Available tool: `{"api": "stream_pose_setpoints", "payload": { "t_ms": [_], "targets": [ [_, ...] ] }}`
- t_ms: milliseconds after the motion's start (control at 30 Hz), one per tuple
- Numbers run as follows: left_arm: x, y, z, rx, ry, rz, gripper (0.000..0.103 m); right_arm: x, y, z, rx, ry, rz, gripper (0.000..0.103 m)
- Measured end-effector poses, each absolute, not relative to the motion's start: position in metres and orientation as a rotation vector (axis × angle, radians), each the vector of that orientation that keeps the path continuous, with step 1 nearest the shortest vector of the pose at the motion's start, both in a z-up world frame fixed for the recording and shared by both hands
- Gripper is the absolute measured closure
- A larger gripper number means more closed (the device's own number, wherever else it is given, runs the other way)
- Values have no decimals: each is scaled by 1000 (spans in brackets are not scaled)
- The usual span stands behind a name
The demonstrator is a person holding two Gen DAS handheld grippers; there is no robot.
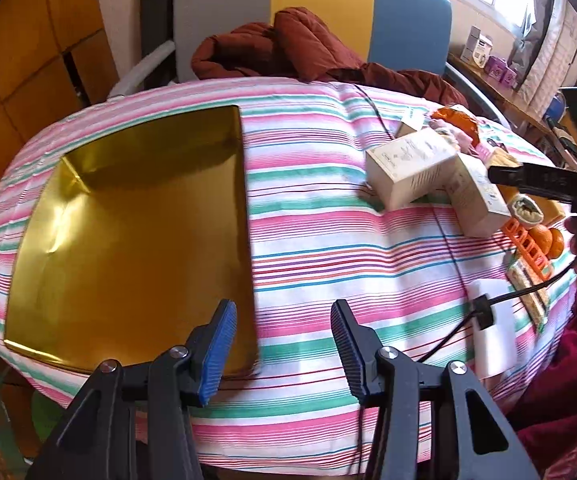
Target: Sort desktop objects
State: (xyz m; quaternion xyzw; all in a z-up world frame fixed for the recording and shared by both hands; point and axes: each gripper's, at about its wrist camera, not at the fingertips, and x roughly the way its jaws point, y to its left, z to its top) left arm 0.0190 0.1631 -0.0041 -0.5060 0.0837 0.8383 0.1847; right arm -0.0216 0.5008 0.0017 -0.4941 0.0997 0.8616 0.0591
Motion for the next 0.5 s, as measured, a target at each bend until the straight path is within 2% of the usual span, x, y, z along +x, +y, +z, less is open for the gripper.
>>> {"api": "stream_pose_setpoints", "payload": {
  "t_ms": [133, 200, 267, 333, 500],
  "targets": [
    [11, 175, -3, -1433, 215, 2334, 54, -39, 500, -11, -1553, 297, 2596, 28],
    [8, 184, -1, -1414, 241, 2333, 53, -45, 498, -22, -1572, 281, 2582, 30],
    [4, 199, 1, -1362, 297, 2330, 53, -46, 500, -35, -1626, 344, 2565, 31],
    [-3, 213, 2, -1321, 328, 2295, 53, -46, 505, -47, -1687, 411, 2517, 45],
    [-32, 254, -6, -1339, 298, 2076, 47, -42, 516, -43, -1657, 458, 2517, 51]
  ]
}}
